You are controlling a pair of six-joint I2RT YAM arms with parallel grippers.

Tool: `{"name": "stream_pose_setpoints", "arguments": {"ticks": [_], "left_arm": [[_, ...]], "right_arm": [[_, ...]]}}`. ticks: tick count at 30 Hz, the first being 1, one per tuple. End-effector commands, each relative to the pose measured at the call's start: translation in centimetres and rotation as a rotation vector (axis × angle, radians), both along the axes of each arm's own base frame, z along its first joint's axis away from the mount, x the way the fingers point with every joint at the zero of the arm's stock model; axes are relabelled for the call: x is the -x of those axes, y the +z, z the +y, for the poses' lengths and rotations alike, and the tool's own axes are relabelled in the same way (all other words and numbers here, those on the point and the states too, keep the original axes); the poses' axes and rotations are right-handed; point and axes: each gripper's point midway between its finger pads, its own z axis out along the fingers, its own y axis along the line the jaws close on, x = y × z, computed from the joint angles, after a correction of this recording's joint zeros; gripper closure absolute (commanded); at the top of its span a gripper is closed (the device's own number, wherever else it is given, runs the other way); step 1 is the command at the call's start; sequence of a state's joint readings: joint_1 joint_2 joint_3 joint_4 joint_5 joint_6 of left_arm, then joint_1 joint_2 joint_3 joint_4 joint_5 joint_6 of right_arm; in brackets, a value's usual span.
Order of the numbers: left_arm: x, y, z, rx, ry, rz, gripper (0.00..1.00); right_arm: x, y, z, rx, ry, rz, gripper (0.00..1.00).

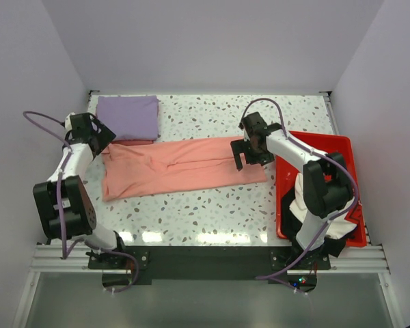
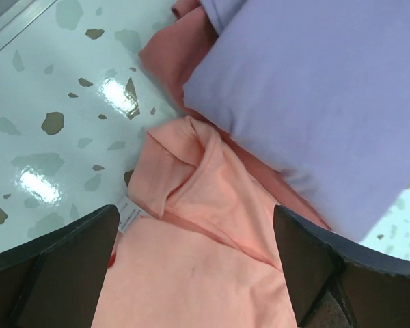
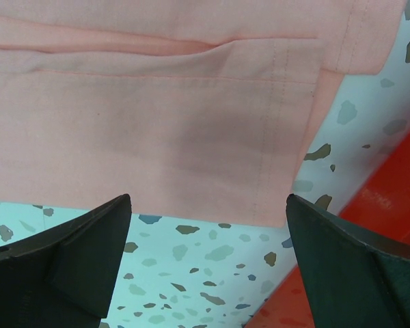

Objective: Fold and stack the t-shirts
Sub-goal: Fold the tshirt

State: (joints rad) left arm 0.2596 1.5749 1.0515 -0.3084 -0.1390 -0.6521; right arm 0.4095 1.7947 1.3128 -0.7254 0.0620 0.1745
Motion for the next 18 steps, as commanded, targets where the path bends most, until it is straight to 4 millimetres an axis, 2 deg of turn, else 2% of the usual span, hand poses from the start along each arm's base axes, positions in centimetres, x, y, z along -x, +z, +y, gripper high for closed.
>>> {"name": "stream_pose_setpoints", "arguments": {"ticks": [1,3,4,7,9,10,12,14,18], "left_arm": [[0.8,3.0,-1.6,0.015,-0.036,-0.084,0.00],[2.7,1.5,-1.8,0.019,-0.020,-0.046,0.00],[3.4,1.5,-1.3,-0.003,0.008,-0.039,0.00],[5.9,-0.8,0.4,-0.063,0.080,0.042,0.05],[5.3,-1.0,1.1,-0.087,0.079,0.011,0.14],[5.3,-1.8,1.0,-0.083,0.056,0.014,0.16],[4.7,-1.8,1.9,-0.070,0.052,-0.015,0.23],[4.2,-2.1,3.0,-0.061,0.039,-0.035,0.26],[2.7,-3.3,1.7,0.046,-0.081,-0.092,0.31]], "right_arm": [[-0.8,2.5,0.2,-0.019,0.004,-0.070,0.01],[-1.0,2.5,0.5,-0.033,0.004,-0.069,0.01],[-1.0,2.5,0.6,-0.037,0.006,-0.067,0.01],[-0.8,2.4,0.7,-0.041,0.011,-0.064,0.01],[-0.5,2.1,0.3,-0.026,0.010,-0.057,0.01],[-0.5,2.2,0.1,-0.015,0.010,-0.063,0.01],[-0.1,1.9,-0.2,-0.006,0.011,-0.053,0.01],[-0.1,1.6,-0.3,0.004,0.013,-0.044,0.01],[-0.2,0.9,-0.3,0.018,0.013,-0.025,0.01]]}}
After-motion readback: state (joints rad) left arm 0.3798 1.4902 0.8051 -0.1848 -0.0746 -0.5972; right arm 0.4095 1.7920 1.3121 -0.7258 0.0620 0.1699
